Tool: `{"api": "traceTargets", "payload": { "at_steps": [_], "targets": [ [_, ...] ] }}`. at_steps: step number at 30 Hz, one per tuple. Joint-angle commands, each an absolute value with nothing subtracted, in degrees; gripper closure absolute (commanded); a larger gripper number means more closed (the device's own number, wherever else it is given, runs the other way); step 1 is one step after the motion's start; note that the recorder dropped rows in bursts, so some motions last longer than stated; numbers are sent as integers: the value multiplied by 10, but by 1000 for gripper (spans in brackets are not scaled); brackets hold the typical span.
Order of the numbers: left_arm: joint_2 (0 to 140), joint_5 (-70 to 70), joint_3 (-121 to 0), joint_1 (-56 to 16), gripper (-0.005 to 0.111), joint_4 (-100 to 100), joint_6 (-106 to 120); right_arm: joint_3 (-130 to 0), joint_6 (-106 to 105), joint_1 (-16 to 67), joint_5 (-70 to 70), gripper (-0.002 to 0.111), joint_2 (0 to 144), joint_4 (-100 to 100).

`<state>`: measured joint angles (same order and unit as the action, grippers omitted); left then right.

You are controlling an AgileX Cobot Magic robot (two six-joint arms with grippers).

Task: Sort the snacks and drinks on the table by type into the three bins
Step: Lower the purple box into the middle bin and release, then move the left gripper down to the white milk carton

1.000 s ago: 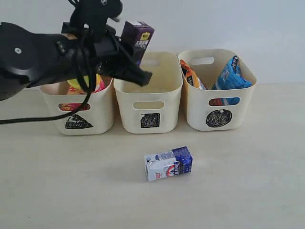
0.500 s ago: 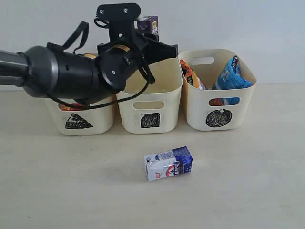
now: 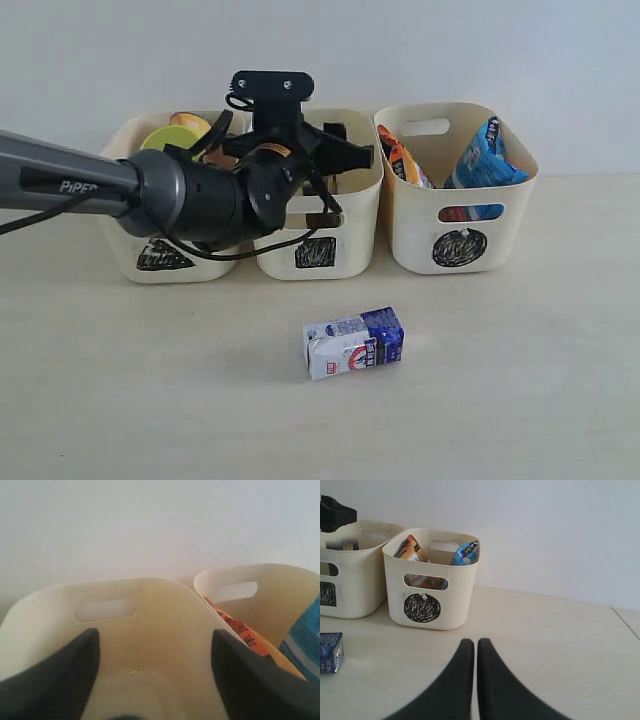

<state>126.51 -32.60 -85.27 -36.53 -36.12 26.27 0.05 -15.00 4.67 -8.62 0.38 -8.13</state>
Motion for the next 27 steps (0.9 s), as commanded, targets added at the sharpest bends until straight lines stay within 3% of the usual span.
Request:
{"api": "traceTargets", "payload": {
  "at_steps": [1,8,11,14,15,27],
  "targets": [
    [1266,-326,-860,-362,38,-361,266,0,-154,45,-84,108,0,-82],
    [1231,-293,-860,-362,42,-360,286,0,-154,45,-84,108,0,-82],
    [1206,-236,-860,-362,63,-364,342,0,-154,45,-84,108,0,-82],
    [1182,-179,-860,-362,97,-364,393,0,-154,45,-84,108,0,-82],
    [1177,-167,-860,-362,103,-364,404,0,-154,45,-84,108,0,-82],
    [1126,44,-860,-362,103,-350,461,0,-154,45,-73,108,0,-82]
  ]
}}
